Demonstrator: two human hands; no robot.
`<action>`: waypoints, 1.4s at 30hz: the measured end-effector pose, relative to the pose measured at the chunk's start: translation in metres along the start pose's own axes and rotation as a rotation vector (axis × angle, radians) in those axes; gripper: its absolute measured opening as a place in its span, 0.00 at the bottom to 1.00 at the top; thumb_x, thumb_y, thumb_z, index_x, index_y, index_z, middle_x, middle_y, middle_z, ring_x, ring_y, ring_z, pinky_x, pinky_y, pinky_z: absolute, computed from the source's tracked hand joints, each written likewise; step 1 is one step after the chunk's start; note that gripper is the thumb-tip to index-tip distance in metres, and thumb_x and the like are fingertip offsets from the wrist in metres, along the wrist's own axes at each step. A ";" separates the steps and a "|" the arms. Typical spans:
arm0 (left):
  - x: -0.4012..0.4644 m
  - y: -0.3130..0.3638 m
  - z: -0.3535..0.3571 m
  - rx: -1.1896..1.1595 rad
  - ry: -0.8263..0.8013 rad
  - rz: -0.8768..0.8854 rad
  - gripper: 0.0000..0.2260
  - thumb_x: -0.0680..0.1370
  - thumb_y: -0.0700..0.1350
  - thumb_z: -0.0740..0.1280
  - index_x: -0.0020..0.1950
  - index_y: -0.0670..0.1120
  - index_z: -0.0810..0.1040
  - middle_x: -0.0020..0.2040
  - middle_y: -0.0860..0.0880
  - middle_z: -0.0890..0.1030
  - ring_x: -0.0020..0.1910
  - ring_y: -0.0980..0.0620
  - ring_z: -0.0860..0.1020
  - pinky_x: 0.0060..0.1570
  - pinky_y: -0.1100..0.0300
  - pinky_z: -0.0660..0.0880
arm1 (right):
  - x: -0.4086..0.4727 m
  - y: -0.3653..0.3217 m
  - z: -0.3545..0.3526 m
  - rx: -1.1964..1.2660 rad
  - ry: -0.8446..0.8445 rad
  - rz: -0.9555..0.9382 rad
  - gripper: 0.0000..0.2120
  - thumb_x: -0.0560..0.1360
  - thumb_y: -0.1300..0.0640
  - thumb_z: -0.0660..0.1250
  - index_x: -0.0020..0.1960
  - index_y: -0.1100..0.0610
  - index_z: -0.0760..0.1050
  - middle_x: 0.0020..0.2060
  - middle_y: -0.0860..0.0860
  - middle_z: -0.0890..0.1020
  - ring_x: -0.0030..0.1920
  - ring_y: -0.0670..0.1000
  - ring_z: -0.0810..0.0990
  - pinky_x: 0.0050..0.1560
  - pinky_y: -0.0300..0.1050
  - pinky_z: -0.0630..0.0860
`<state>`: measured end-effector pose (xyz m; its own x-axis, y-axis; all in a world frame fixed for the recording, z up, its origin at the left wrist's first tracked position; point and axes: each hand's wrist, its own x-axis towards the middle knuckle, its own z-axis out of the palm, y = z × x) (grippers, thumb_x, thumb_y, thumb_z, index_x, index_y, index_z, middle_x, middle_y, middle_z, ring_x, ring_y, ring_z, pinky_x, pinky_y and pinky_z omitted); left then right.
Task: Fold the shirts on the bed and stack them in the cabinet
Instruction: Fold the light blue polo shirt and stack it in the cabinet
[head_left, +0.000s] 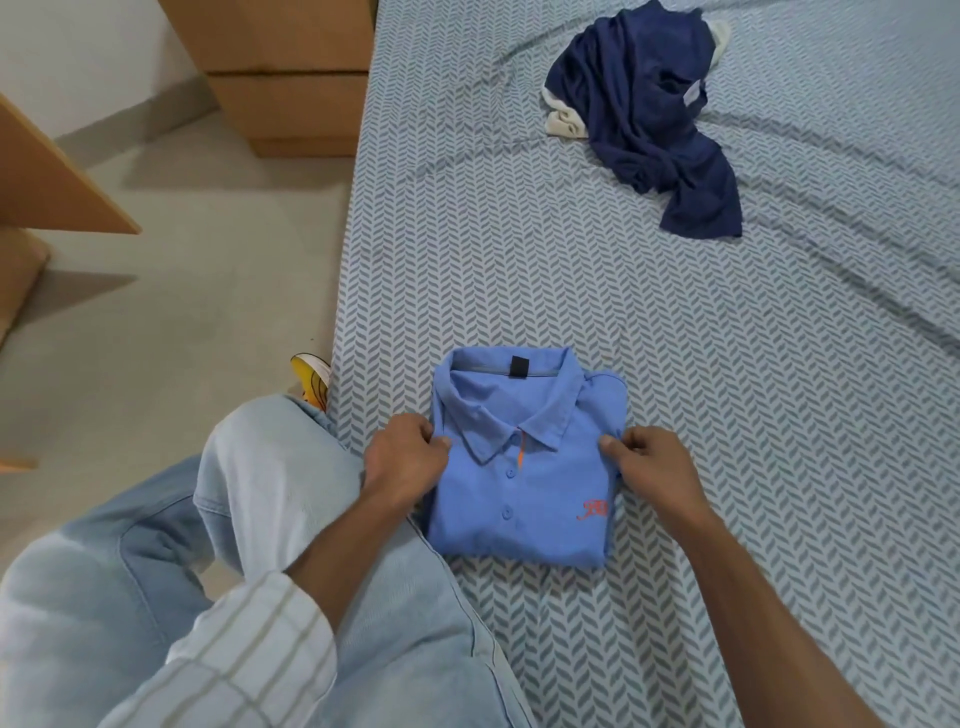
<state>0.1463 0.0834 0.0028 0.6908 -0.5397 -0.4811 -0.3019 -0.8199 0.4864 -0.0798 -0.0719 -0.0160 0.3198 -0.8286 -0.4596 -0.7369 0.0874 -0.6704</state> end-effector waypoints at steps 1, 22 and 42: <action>0.003 0.002 0.000 -0.007 0.026 -0.020 0.15 0.78 0.44 0.66 0.34 0.46 0.66 0.30 0.49 0.69 0.31 0.47 0.71 0.31 0.56 0.62 | 0.003 0.000 -0.001 -0.033 0.014 0.016 0.23 0.78 0.55 0.69 0.30 0.57 0.62 0.20 0.49 0.63 0.21 0.47 0.61 0.29 0.43 0.60; 0.019 -0.004 0.002 -0.411 0.106 -0.044 0.12 0.72 0.37 0.65 0.29 0.45 0.67 0.27 0.44 0.68 0.28 0.50 0.67 0.29 0.56 0.67 | 0.003 -0.019 0.005 -0.044 0.093 0.099 0.10 0.78 0.54 0.66 0.42 0.57 0.71 0.35 0.54 0.76 0.34 0.53 0.75 0.34 0.46 0.70; 0.027 -0.009 0.004 -0.557 0.060 -0.063 0.05 0.72 0.43 0.72 0.37 0.47 0.78 0.35 0.46 0.82 0.34 0.46 0.80 0.37 0.47 0.80 | 0.046 -0.164 0.099 -0.047 -0.327 -0.046 0.20 0.74 0.64 0.66 0.30 0.55 0.60 0.25 0.54 0.59 0.28 0.52 0.58 0.31 0.46 0.59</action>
<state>0.1649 0.0755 -0.0169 0.7374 -0.4678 -0.4872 0.1225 -0.6168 0.7775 0.1146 -0.0695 0.0156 0.5220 -0.6089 -0.5973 -0.7415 0.0222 -0.6706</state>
